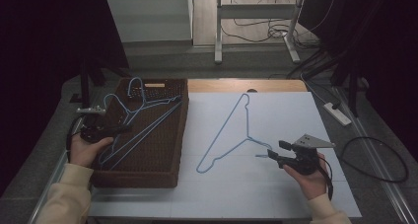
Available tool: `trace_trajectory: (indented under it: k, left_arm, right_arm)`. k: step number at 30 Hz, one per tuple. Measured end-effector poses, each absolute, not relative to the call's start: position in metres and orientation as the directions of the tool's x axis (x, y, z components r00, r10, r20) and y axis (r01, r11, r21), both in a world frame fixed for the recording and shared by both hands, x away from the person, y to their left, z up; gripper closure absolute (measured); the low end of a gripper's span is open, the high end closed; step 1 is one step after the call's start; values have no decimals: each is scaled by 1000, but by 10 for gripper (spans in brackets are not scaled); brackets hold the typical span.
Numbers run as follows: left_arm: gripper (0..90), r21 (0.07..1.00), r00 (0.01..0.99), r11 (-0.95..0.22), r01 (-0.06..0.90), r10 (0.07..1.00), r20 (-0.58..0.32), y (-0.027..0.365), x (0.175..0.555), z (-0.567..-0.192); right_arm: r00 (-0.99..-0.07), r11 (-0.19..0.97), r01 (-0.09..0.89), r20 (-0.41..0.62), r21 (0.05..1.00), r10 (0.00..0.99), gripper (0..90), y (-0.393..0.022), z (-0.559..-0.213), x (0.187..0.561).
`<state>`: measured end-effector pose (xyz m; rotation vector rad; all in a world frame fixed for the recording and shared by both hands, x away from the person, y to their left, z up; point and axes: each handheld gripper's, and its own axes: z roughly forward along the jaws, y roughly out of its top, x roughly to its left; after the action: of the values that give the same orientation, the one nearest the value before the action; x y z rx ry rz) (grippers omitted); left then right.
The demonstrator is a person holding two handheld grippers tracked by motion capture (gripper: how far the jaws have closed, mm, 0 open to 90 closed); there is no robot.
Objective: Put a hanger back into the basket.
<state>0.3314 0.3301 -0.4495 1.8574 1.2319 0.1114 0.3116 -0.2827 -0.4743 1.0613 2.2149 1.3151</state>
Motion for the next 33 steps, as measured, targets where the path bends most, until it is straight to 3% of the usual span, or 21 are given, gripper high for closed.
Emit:
trace_trajectory:
  k: [5, 13, 22, 27, 30, 33]
  left_arm:
    - [862, 656, 458, -125, 744, 811, -365, 330, 335, -456]
    - [859, 559, 358, -199, 805, 914, -190, 321, 340, -458]
    - [831, 483, 315, -240, 842, 946, -80, 314, 345, -464]
    - [620, 548, 291, -232, 804, 956, -23, 313, 341, -457]
    - [456, 615, 297, -215, 759, 955, -31, 313, 335, -447]
    - [376, 687, 337, -203, 697, 940, -63, 311, 325, -434]
  right_arm:
    - [-659, 292, 423, 70, 858, 749, 401, -282, -475, 312]
    - [-659, 293, 426, 72, 856, 749, 401, -282, -475, 312]
    - [-660, 296, 430, 73, 853, 747, 401, -280, -476, 312]
    - [-661, 296, 430, 74, 853, 747, 401, -281, -476, 312]
    - [-660, 295, 430, 74, 853, 748, 401, -281, -476, 312]
    - [-659, 294, 431, 75, 853, 748, 401, -281, -476, 312]
